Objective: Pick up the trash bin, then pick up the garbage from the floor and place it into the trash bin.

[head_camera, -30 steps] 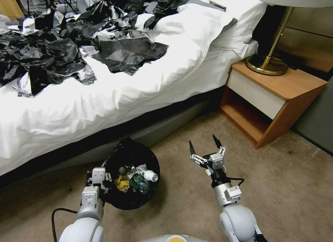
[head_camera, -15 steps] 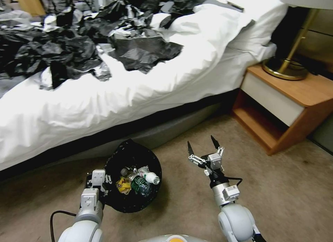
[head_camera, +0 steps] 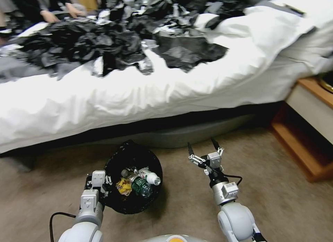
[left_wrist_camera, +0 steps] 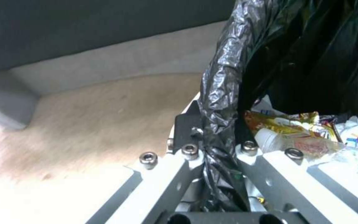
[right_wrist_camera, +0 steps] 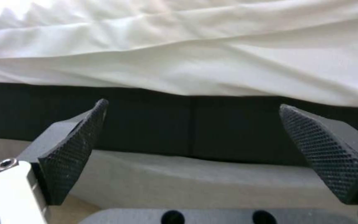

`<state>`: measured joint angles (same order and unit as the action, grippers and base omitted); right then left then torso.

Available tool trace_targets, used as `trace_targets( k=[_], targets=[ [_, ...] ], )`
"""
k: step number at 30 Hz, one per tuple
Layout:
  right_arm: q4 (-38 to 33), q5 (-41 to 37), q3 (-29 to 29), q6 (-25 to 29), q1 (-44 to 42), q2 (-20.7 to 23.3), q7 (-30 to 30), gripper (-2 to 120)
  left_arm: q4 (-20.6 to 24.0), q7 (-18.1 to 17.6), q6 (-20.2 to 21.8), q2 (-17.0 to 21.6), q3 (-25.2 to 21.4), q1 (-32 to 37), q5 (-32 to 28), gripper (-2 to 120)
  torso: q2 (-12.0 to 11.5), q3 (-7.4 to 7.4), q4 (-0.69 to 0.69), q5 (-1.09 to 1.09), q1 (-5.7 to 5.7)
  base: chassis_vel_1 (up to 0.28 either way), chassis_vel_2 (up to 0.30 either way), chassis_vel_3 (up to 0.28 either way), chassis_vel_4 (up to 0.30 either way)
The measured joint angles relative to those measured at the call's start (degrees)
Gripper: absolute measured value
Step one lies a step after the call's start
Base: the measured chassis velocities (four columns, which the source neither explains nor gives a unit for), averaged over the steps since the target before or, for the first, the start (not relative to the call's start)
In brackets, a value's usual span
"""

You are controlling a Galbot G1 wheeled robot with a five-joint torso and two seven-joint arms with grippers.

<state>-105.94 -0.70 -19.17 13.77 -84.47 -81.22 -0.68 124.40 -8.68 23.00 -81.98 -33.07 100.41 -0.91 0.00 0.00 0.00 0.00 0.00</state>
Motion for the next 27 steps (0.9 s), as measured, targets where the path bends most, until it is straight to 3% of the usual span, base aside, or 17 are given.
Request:
trace_targets(
  k=[27],
  targets=[
    [0.1,0.3,1.2,-1.0,0.5,0.6,-0.4,100,0.0,0.0,0.0,0.6,-0.4,-0.3,-0.1,0,0.0,0.0,0.0,-0.01,0.0,0.13,0.125,0.127,0.128]
  ],
)
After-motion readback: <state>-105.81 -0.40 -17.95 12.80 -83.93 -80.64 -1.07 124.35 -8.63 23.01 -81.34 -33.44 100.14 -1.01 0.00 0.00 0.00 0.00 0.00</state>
